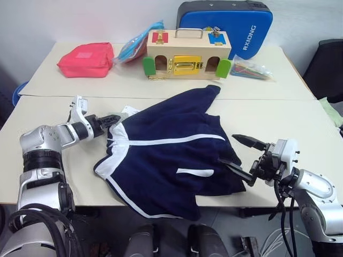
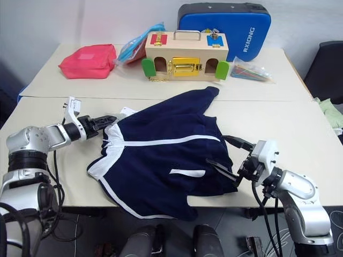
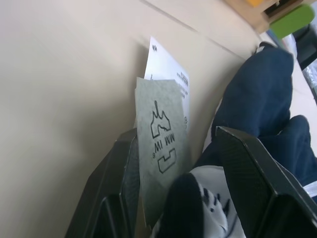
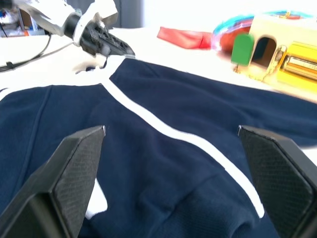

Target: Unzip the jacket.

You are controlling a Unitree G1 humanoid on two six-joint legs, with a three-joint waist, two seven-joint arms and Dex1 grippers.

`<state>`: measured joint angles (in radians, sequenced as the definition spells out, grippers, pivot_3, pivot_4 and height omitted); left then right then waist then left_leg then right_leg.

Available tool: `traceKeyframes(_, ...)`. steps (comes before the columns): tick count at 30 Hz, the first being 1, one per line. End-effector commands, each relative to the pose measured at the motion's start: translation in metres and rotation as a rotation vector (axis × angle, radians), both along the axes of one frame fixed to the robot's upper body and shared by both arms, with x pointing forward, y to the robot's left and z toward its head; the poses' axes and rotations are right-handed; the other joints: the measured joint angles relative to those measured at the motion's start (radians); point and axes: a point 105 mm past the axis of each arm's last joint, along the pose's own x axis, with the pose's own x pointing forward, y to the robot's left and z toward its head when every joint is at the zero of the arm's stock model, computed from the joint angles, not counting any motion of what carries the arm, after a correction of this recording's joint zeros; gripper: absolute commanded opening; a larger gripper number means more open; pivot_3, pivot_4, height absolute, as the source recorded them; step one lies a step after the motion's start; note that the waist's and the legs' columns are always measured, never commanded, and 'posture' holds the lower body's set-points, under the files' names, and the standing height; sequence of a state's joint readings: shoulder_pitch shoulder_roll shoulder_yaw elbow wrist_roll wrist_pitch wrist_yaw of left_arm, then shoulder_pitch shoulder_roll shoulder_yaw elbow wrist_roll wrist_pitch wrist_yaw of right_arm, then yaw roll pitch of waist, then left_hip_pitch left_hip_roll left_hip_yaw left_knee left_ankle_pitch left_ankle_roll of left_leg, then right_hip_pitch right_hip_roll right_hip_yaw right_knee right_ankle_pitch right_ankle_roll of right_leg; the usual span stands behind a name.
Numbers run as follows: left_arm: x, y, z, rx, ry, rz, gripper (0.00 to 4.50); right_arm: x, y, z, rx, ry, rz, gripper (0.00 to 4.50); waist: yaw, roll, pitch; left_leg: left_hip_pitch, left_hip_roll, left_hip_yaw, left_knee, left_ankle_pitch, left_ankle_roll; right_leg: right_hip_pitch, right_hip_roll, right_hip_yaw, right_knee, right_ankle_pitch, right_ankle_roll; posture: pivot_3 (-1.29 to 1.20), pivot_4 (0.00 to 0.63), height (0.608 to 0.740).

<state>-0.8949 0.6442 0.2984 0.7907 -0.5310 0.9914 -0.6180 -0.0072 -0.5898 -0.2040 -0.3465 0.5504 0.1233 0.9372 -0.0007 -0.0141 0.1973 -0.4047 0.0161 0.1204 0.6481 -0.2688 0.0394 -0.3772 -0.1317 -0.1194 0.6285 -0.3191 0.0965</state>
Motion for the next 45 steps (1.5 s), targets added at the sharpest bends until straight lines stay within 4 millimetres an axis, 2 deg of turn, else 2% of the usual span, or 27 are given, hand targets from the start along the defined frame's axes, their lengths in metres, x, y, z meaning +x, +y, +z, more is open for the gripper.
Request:
traceKeyframes(1, 0.003, 0.000, -0.002, -0.015, 0.024, -0.015, 2.47, -0.005, 0.011, 0.018, -0.008, -0.080, 0.050, 4.50, -0.002, 0.000, 0.000, 0.000, 0.000, 0.000, 0.000, 0.000, 0.000, 0.000, 0.000, 0.000, 0.000, 0.000, 0.000, 0.00, 0.150, 0.740)
traceKeyframes(9, 0.010, 0.004, -0.008, -0.125, 0.029, 0.045, 0.15, -0.007, 0.011, 0.017, -0.001, -0.079, 0.037, 4.50, 0.000, 0.000, 0.000, 0.000, 0.000, 0.001, 0.001, 0.000, 0.000, 0.000, 0.000, 0.000, 0.000, 0.000, 0.000, 0.00, 0.150, 0.740)
traceKeyframes(10, 0.009, 0.004, -0.008, -0.135, 0.031, 0.043, 0.03, -0.007, 0.011, 0.017, 0.000, -0.078, 0.033, 4.50, 0.000, -0.001, 0.000, 0.000, 0.000, 0.001, 0.001, 0.000, 0.000, 0.000, 0.000, 0.000, 0.001, 0.000, 0.000, 0.00, 0.150, 0.740)
traceKeyframes(14, 0.012, 0.010, -0.002, -0.164, -0.041, 0.078, 0.03, -0.009, 0.010, 0.016, 0.001, -0.075, 0.019, 4.50, 0.000, -0.001, 0.000, 0.000, 0.000, 0.001, 0.001, 0.000, 0.000, 0.000, 0.000, 0.000, 0.001, 0.000, 0.000, 0.00, 0.150, 0.740)
traceKeyframes(18, 0.011, 0.020, 0.021, -0.202, -0.222, 0.085, 0.03, -0.013, 0.009, 0.012, 0.004, -0.067, 0.005, 4.50, -0.004, -0.001, 0.000, 0.000, 0.000, 0.001, 0.001, 0.000, 0.000, 0.000, 0.000, 0.001, 0.001, 0.000, 0.000, 0.00, 0.150, 0.740)
traceKeyframes(22, 0.006, 0.027, 0.031, -0.119, -0.364, 0.096, 0.03, -0.015, 0.008, 0.011, 0.006, -0.062, -0.011, 4.50, -0.003, -0.001, 0.000, 0.000, 0.001, 0.001, 0.001, 0.000, 0.000, 0.000, 0.000, 0.001, 0.001, 0.000, 0.000, 0.00, 0.150, 0.740)
traceKeyframes(26, -0.011, 0.020, 0.044, -0.066, -0.509, 0.047, 0.03, -0.015, 0.006, 0.010, 0.008, -0.063, -0.025, 4.50, -0.003, -0.001, 0.000, 0.000, 0.001, 0.001, 0.001, 0.000, 0.000, 0.000, -0.001, 0.002, 0.001, 0.000, 0.000, 0.00, 0.150, 0.740)
traceKeyframes(29, -0.024, 0.016, 0.060, 0.079, -0.696, 0.067, 0.03, -0.016, 0.005, 0.009, 0.007, -0.058, -0.032, 4.50, -0.001, -0.001, 0.000, 0.000, 0.001, 0.001, 0.001, 0.000, 0.000, 0.000, -0.001, 0.002, 0.000, 0.000, 0.000, 0.00, 0.150, 0.740)
traceKeyframes(32, -0.041, -0.004, 0.075, 0.278, -0.901, -0.001, 0.03, -0.017, 0.004, 0.008, 0.003, -0.053, -0.033, 4.50, 0.000, -0.001, 0.000, 0.000, 0.001, 0.001, 0.001, 0.000, 0.000, 0.000, -0.002, 0.002, 0.000, 0.000, 0.000, 0.00, 0.150, 0.740)
traceKeyframes(34, -0.052, -0.025, 0.073, 0.362, -0.967, -0.124, 0.03, -0.016, 0.004, 0.008, 0.001, -0.051, -0.033, 4.50, 0.000, -0.001, 0.000, 0.000, 0.001, 0.001, 0.001, 0.000, 0.000, 0.000, -0.002, 0.002, -0.001, 0.000, 0.000, 0.00, 0.150, 0.740)
traceKeyframes(36, -0.070, -0.052, 0.060, 0.511, -1.033, -0.314, 0.03, -0.016, 0.003, 0.007, -0.002, -0.046, -0.030, 4.50, 0.000, -0.001, 0.000, 0.000, 0.000, 0.001, 0.001, 0.000, 0.000, 0.000, -0.002, 0.002, -0.001, 0.000, 0.000, 0.00, 0.150, 0.740)
traceKeyframes(38, -0.083, -0.068, 0.044, 0.621, -1.069, -0.451, 0.03, -0.015, 0.003, 0.006, -0.005, -0.041, -0.027, 4.50, 0.000, -0.001, 0.000, 0.001, 0.000, 0.002, 0.000, -0.001, 0.000, 0.000, -0.002, 0.002, -0.002, 0.000, 0.000, 0.00, 0.150, 0.740)
traceKeyframes(40, -0.088, -0.074, 0.030, 0.690, -1.091, -0.522, 0.03, -0.014, 0.004, 0.005, -0.008, -0.038, -0.020, 4.50, 0.000, -0.001, 0.000, 0.001, 0.000, 0.002, 0.000, -0.001, 0.000, 0.000, -0.002, 0.002, -0.003, 0.000, 0.000, 0.00, 0.150, 0.740)
traceKeyframes(45, -0.094, -0.073, 0.002, 0.871, -1.137, -0.646, 0.03, -0.011, 0.005, 0.004, -0.010, -0.036, -0.012, 4.50, 0.000, 0.000, 0.000, 0.001, 0.001, 0.001, 0.000, -0.001, 0.000, 0.000, -0.003, 0.002, -0.003, 0.000, 0.000, 0.00, 0.150, 0.740)
